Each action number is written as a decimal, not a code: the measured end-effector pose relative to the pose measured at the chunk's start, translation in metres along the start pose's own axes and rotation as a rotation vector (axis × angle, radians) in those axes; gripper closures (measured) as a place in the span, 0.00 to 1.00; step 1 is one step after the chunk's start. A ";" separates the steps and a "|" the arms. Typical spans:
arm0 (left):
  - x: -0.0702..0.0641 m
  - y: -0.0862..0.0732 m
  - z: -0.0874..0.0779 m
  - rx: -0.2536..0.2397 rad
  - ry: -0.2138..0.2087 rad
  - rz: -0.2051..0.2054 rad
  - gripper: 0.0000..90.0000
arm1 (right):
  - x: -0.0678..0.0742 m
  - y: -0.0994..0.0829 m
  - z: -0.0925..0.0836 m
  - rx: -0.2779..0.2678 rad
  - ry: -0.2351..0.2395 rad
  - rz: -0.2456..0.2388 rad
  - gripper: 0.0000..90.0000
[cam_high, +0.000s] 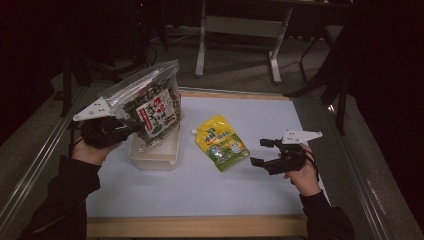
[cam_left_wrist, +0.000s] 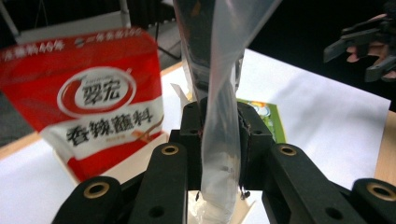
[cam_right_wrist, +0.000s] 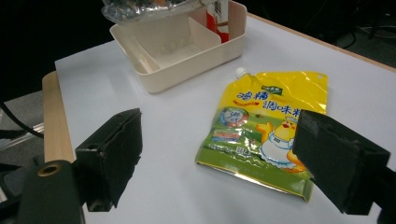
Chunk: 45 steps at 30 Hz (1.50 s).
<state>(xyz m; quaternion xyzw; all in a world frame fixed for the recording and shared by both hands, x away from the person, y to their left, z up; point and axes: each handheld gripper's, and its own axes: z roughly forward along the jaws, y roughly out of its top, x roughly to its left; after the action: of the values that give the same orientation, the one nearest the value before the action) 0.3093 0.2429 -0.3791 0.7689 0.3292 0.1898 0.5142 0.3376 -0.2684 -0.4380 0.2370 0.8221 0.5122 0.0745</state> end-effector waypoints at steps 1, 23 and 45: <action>0.002 -0.002 0.001 0.005 0.014 0.002 0.86 | 0.000 0.000 0.000 -0.001 0.001 0.003 0.17; 0.038 -0.025 0.031 0.111 0.011 -0.040 0.86 | -0.003 -0.004 0.004 0.009 0.009 0.011 0.17; 0.050 -0.045 0.044 0.053 -0.021 -0.046 0.86 | 0.000 -0.008 0.014 0.043 0.028 0.002 0.17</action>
<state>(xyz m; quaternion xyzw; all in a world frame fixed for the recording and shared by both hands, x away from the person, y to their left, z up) 0.3585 0.2597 -0.4402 0.7764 0.3463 0.1613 0.5013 0.3400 -0.2596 -0.4514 0.2323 0.8335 0.4979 0.0575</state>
